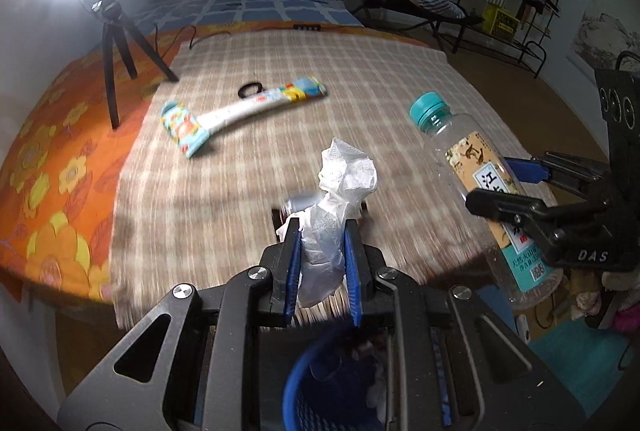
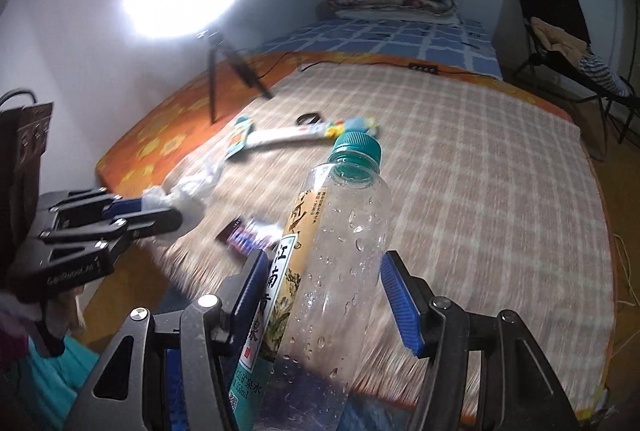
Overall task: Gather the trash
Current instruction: 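Lift the tissue with the left tool while the right tool grasps the teal-capped clear bottle, then open the left tool over the blue basket while the right tool releases the bottle into it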
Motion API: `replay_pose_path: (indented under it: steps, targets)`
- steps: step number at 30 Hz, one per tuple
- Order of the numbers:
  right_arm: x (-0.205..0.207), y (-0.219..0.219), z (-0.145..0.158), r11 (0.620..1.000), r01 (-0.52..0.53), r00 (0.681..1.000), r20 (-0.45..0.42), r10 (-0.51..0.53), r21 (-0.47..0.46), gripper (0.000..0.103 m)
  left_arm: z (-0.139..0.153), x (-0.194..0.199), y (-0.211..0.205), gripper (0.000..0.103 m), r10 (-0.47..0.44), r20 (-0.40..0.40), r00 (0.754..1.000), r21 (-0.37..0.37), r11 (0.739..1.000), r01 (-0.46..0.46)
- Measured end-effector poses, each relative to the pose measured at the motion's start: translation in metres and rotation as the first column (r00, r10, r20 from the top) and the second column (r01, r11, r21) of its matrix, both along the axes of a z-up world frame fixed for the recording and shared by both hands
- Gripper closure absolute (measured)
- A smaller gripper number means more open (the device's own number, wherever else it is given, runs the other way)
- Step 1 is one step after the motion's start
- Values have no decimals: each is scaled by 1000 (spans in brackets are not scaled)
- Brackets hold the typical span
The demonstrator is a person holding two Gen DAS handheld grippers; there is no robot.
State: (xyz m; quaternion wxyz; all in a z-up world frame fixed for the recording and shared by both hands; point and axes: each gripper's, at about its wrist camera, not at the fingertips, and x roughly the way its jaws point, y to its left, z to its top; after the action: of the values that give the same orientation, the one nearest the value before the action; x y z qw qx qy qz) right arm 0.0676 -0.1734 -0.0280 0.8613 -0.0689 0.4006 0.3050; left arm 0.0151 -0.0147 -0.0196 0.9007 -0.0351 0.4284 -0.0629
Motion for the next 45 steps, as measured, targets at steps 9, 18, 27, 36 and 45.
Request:
replay_pose_path:
  steps: [9, 18, 27, 36, 45]
  targets:
    - [-64, -3, -24, 993, -97, 995, -18, 96, -70, 42, -30, -58, -12, 85, -25, -81, 996, -20, 1000, 23]
    - [-106, 3, -44, 979, -178, 983, -53, 174, -96, 42, -63, -93, -20, 85, -46, -164, 985, -47, 998, 39]
    - [-129, 13, -78, 962, -241, 966, -124, 226, -128, 42, -87, -109, -21, 84, -60, -232, 971, -53, 997, 49]
    - [-135, 20, -98, 952, -265, 957, -160, 240, -154, 42, -100, -115, -18, 84, -61, -273, 960, -57, 997, 47]
    - [-132, 28, -116, 943, -278, 948, -211, 239, -183, 40, -110, -113, -20, 69, -66, -311, 948, -53, 997, 52]
